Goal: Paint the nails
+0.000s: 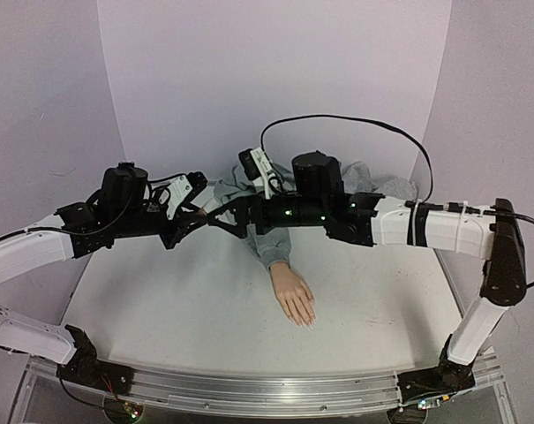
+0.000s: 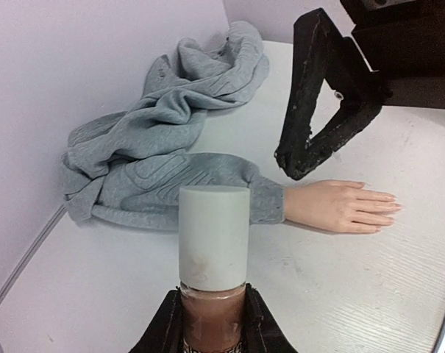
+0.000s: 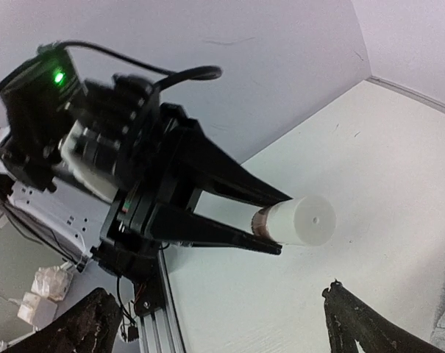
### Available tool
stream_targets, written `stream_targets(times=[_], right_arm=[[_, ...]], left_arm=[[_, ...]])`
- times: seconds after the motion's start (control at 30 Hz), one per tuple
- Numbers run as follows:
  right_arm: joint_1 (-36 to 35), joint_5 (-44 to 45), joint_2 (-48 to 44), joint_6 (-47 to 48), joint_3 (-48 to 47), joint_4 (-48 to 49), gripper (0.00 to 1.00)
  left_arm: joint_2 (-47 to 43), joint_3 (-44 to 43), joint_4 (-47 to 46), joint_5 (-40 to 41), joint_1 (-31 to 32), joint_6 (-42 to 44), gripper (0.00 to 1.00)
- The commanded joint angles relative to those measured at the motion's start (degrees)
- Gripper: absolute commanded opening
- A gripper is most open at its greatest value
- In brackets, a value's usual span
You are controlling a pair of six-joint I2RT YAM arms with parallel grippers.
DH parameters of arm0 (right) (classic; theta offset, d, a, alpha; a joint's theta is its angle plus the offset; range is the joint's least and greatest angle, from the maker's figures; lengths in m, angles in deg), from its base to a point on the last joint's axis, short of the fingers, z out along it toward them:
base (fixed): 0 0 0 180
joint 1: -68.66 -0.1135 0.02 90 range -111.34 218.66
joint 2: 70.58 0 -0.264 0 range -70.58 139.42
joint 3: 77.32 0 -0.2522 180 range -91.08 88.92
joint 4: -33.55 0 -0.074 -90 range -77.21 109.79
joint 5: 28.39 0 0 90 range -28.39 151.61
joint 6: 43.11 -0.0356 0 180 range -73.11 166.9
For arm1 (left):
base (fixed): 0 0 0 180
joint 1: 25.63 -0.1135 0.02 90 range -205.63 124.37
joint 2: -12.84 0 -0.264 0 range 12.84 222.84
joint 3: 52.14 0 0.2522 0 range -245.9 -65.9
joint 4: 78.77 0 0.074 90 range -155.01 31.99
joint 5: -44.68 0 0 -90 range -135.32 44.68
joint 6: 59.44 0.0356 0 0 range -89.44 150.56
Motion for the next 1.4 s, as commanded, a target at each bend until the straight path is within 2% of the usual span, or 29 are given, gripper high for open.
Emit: stream_targets(times=[0.0, 0.13, 0.33, 0.53, 0.63, 0.77, 0.9, 0.97, 1.0, 1.03, 1.1, 1.17, 1.23, 1.3, 1.37], right_arm=[[-0.24, 6.67, 4.15, -9.88, -8.46, 0.6, 0.97], [-0.24, 9.88, 8.15, -15.4, -13.23, 0.19, 0.89], [0.08, 9.11, 12.84, -19.74, -17.59, 0.2, 0.74], [0.09, 5.46, 14.74, -20.87, -19.36, 1.46, 0.47], [0.49, 3.17, 13.9, -20.05, -17.61, 3.23, 0.33], [1.82, -3.52, 10.97, -15.4, -12.42, 7.28, 0.18], [1.99, -16.95, 6.57, -2.86, -7.22, 9.48, 0.17], [1.56, -26.72, 4.71, 3.55, -4.38, 9.72, 0.18], [0.97, -31.15, 3.77, 6.79, -2.55, 9.66, 0.18], [0.65, -33.71, 2.7, 9.57, -0.74, 9.46, 0.14], [0.05, -34.33, 0.98, 12.63, 2.33, 9.15, 0.02], [-0.06, -32.31, -0.01, 13.34, 3.98, 9.11, 0.0], [-0.11, -29.84, -0.66, 13.44, 5.06, 9.26, 0.04], [-0.08, -27.55, -0.99, 13.11, 5.26, 9.24, 0.09], [-0.06, -20.97, -1.5, 11.74, 5.22, 8.8, 0.28]], left_arm=[[-1.74, -0.03, -3.02, 8.21, 0.48, 1.13, 0.0], [-2.05, -0.03, -3.07, 8.25, 0.84, 0.85, 0.0], [-2.92, 0.11, -3.1, 8.0, 1.2, 0.72, 0.0], [-3.31, 0.19, -3.07, 6.51, 1.28, 0.85, 0.0], [-3.33, 0.21, -3.02, 1.85, 1.29, 0.56, 0.0], [-3.36, 0.21, -2.94, -12.32, 1.2, 0.28, 0.0], [-2.11, -0.31, -2.85, -27.18, 0.8, -1.61, 0.0], [-1.14, -0.61, -2.76, -36.84, -0.01, -2.29, 0.0], [-0.48, -0.93, -2.76, -44.3, -0.56, -2.8, 0.0], [0.4, -1.47, -2.76, -48.02, -1.11, -3.45, 0.0], [2.95, -3.0, -2.8, -60.62, -2.17, -5.43, 0.0], [5.81, -4.71, -2.69, -67.37, -3.01, -7.77, 0.0], [7.74, -5.63, -2.75, -69.2, -3.48, -8.69, 0.0], [8.17, -5.45, -2.75, -66.54, -3.73, -8.17, 0.0], [7.48, -4.88, -2.76, -60.73, -3.98, -6.92, 0.0]])
